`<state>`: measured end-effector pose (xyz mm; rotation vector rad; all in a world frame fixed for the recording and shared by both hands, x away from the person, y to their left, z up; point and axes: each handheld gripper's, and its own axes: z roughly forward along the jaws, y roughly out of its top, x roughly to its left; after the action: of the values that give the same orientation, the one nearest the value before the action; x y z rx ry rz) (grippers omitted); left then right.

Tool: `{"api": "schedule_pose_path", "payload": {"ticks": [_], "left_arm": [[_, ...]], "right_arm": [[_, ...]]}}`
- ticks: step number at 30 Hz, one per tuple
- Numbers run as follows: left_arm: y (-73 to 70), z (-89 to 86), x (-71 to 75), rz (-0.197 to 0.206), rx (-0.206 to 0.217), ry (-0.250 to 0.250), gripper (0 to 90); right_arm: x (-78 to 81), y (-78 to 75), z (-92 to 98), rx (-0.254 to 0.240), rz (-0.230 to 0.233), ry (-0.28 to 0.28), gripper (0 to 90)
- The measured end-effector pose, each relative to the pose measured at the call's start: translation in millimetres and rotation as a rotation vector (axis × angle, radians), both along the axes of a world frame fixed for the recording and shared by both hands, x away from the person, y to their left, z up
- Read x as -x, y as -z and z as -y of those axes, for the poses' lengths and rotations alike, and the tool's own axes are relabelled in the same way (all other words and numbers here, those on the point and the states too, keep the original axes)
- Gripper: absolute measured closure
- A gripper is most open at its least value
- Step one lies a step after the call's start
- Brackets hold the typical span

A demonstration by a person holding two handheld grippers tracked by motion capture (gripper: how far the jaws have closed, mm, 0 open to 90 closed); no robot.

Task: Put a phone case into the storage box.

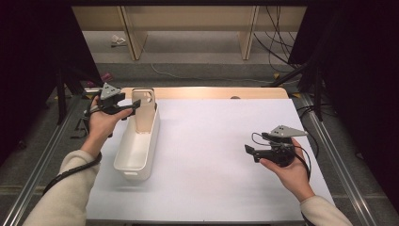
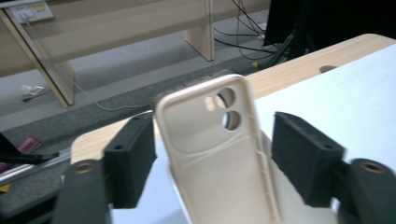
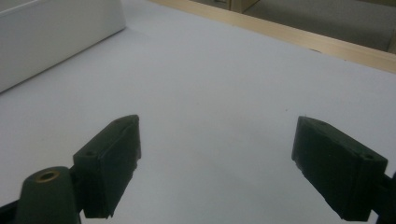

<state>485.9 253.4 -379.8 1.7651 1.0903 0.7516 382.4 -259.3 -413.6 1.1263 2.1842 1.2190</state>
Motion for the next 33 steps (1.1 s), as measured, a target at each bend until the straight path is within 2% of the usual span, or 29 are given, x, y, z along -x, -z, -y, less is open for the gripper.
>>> {"api": "schedule_pose_path", "payload": {"ticks": [3,8,12,16,23,33], "left_arm": [[-2.2,2.4,5.3,-0.006,0.022,0.014,21.6],[-3.0,5.3,14.7,-0.011,0.007,0.046,15.9],[-1.9,9.3,27.4,-0.019,0.018,0.100,15.4],[0.4,12.4,40.9,-0.017,0.024,0.127,14.8],[3.7,12.9,61.6,-0.007,0.025,0.151,11.7],[7.5,17.3,82.9,-0.011,0.020,0.177,5.6]], "right_arm": [[-0.1,0.0,0.0,0.000,0.000,0.000,16.4],[-0.2,0.1,0.5,0.001,-0.002,0.001,16.4],[-0.2,-0.1,0.9,0.000,-0.002,0.000,16.3],[-0.4,0.0,0.7,0.001,-0.002,0.001,16.3],[-0.4,-0.3,1.0,0.001,-0.003,0.001,16.4],[-0.2,-0.6,0.8,-0.003,0.000,0.002,16.4]]}}
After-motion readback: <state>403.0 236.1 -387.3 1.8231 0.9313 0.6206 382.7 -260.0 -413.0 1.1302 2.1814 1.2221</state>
